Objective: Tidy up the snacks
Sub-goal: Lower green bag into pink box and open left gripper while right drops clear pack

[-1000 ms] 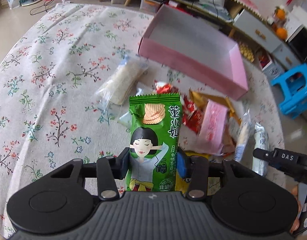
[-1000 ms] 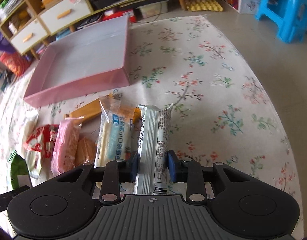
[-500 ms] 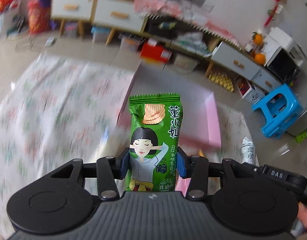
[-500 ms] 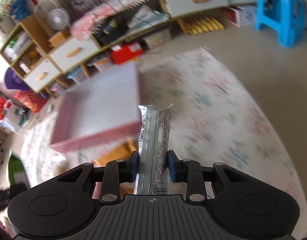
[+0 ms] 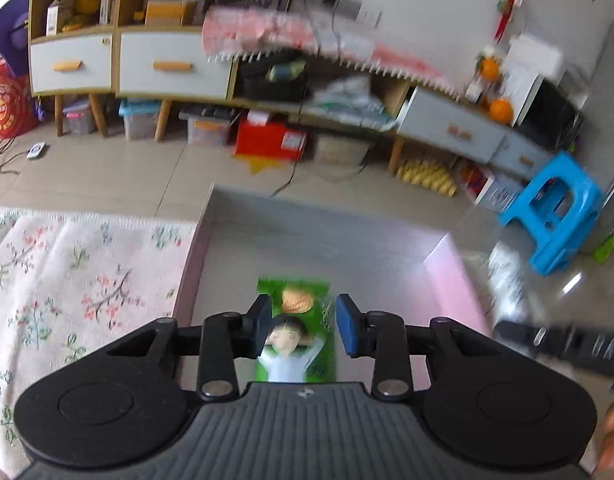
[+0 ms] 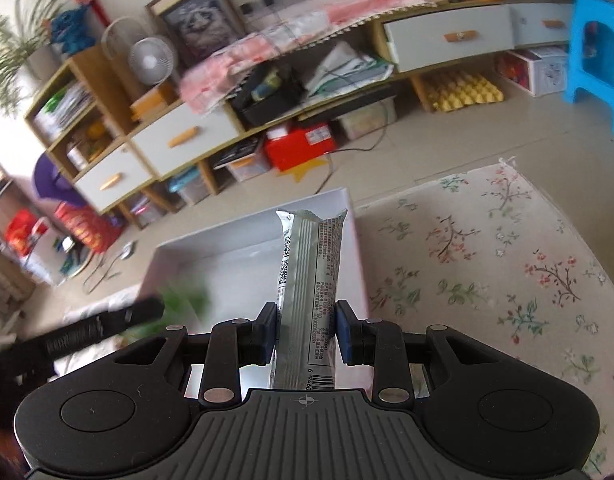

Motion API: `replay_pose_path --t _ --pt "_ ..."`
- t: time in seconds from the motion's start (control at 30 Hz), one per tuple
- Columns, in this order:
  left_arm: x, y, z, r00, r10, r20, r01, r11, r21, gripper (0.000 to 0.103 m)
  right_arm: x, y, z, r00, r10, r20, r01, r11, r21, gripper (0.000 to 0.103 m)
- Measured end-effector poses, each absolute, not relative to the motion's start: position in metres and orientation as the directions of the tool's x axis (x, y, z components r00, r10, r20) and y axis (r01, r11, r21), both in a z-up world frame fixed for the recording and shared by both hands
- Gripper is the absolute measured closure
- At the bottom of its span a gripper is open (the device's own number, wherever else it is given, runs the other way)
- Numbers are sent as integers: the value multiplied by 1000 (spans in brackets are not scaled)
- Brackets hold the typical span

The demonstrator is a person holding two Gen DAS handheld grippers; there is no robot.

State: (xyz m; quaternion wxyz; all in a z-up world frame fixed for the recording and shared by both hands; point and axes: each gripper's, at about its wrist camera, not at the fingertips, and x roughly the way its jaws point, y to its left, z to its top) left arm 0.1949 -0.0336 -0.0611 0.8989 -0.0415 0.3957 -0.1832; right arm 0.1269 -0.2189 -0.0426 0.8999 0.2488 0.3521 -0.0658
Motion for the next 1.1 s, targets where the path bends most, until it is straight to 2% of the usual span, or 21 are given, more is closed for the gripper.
replay_pose_path --t 0.07,0.2,0.3,0.37,0.43,0.5,0.73,0.77,0.8,0.83,0.9,0.97,1.07,1.1 --pt "192 -33 -66 609 -336 -718 284 938 -197 77 132 -223 -49 749 51 -661 307 857 414 74" --pt "185 -30 -60 601 -316 -734 305 940 -154 73 144 -211 -58 728 24 -685 287 897 337 70" --pt "179 -28 -62 584 -292 -757 296 945 -136 63 147 -209 -60 731 -10 -682 303 900 312 69" --pt "178 -26 -64 562 -289 -775 297 945 -137 49 147 -211 -61 728 -5 -685 312 893 324 68" --pt "175 -21 -64 548 -271 -791 274 952 -137 45 146 -214 -60 722 -3 -692 317 891 326 68" --pt "175 -16 -63 532 -281 -799 255 953 -166 47 142 -217 -57 724 -1 -690 319 887 333 68" --pt "167 -14 -61 493 -271 -826 262 952 -156 48 133 -213 -57 679 23 -733 297 906 303 67" --pt "166 -15 -62 491 -266 -829 270 952 -145 48 131 -213 -56 676 31 -736 297 903 311 67" --pt "164 -17 -62 493 -257 -831 274 953 -132 48 130 -213 -54 669 46 -742 295 900 321 62" --pt "163 -17 -60 502 -245 -829 266 956 -122 47 128 -213 -52 661 59 -748 291 899 328 57" --pt "160 -11 -51 545 -266 -795 260 955 -141 45 121 -211 -49 663 68 -745 281 900 333 55" --pt "158 -1 -39 581 -285 -763 233 956 -179 31 115 -209 -42 661 71 -747 268 907 323 55" --pt "149 9 -18 631 -259 -731 168 966 -197 28 102 -207 -25 682 79 -727 254 907 336 54" --pt "146 9 -12 641 -242 -728 151 970 -189 27 98 -207 -20 687 92 -721 248 903 351 49"
